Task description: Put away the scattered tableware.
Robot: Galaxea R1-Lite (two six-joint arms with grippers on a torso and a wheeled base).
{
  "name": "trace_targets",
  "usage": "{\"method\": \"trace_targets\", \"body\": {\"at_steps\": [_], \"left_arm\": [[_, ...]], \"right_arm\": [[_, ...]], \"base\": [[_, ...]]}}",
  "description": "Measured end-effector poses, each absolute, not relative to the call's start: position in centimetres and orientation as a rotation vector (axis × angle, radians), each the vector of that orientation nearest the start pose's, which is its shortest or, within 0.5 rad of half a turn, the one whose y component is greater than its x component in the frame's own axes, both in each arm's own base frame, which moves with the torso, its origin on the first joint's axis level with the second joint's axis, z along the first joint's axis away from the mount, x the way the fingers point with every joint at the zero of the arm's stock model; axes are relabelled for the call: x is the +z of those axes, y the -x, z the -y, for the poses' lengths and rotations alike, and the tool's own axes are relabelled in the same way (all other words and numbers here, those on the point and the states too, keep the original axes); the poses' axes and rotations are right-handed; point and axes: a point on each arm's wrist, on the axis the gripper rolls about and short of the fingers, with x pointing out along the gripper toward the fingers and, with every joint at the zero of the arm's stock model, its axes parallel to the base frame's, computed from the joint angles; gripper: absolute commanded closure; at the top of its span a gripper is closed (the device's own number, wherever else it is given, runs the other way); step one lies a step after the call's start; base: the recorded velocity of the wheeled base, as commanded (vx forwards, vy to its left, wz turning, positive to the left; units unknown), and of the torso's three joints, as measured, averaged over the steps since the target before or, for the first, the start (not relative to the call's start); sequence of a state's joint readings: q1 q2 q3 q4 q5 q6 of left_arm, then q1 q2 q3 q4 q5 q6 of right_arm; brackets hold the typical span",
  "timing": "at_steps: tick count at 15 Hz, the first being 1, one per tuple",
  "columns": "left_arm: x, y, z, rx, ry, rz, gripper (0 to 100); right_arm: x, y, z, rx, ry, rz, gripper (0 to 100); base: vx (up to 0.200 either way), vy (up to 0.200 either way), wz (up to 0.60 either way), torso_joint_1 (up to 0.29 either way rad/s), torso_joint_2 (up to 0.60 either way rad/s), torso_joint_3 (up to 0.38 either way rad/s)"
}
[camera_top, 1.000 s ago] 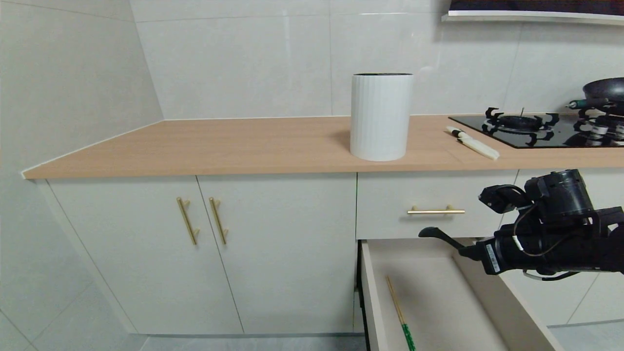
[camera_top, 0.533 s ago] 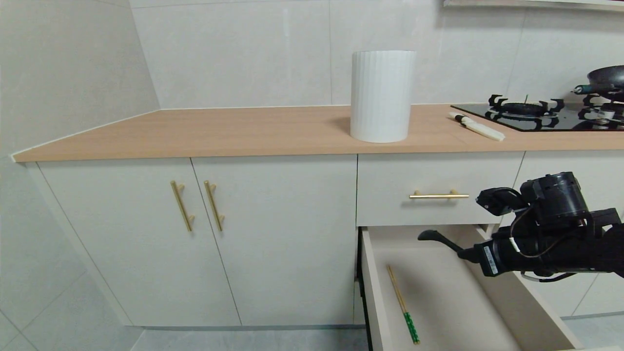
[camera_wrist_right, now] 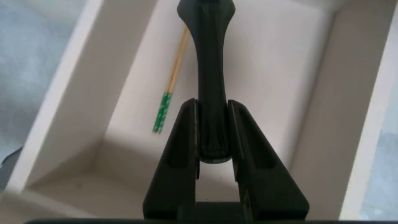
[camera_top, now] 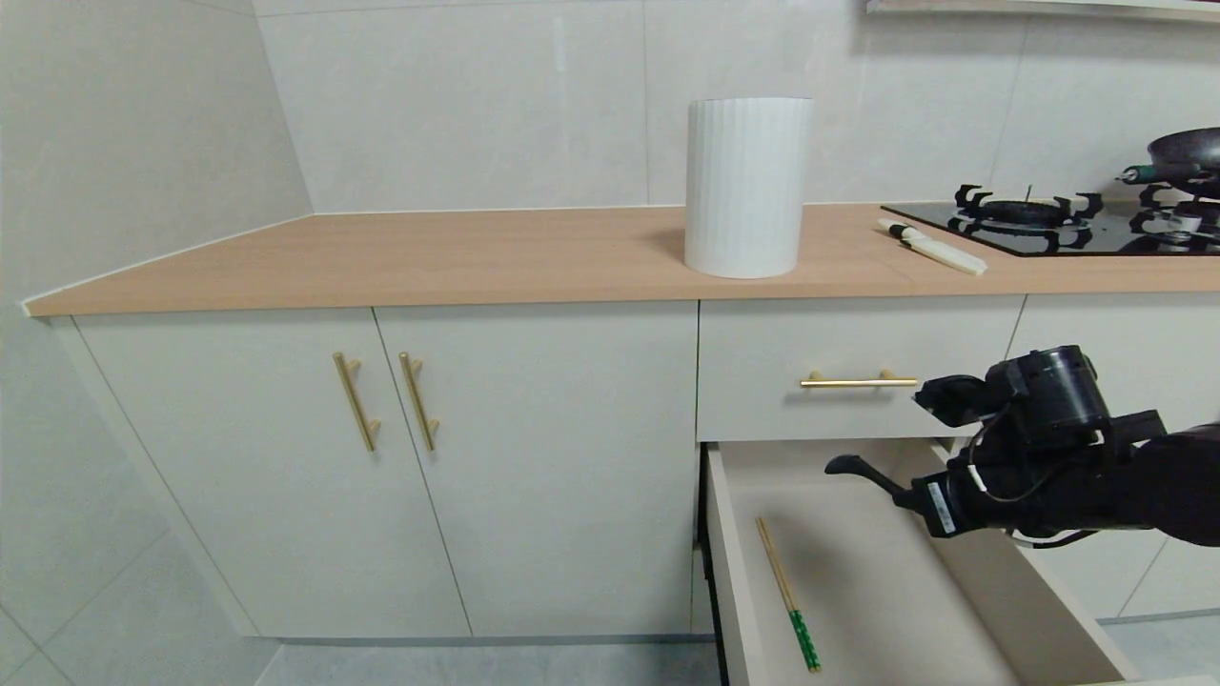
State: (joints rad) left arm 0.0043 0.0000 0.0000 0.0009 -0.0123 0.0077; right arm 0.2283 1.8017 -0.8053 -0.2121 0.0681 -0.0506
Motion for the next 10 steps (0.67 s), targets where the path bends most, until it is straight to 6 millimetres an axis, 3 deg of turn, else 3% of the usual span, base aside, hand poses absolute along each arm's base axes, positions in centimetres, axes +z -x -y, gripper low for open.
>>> {"method": "trace_targets", "body": {"at_steps": [3,10], "left_arm": [[7.5,2.3,0.0,-0.008,-0.008,-0.001,0],[7.5,2.3,0.0,-0.008,-0.008,-0.001,0]], "right_arm": [[9.4,-31.3,-7.3,0.255,0.074,-0.827,100],[2.2,-36.0,-6.5,0.177,0.028,-0.971,100]], "base": [[0.0,0.0,0.0,0.0,0.0,0.0],[0.0,0.0,0.0,0.0,0.0,0.0]]}}
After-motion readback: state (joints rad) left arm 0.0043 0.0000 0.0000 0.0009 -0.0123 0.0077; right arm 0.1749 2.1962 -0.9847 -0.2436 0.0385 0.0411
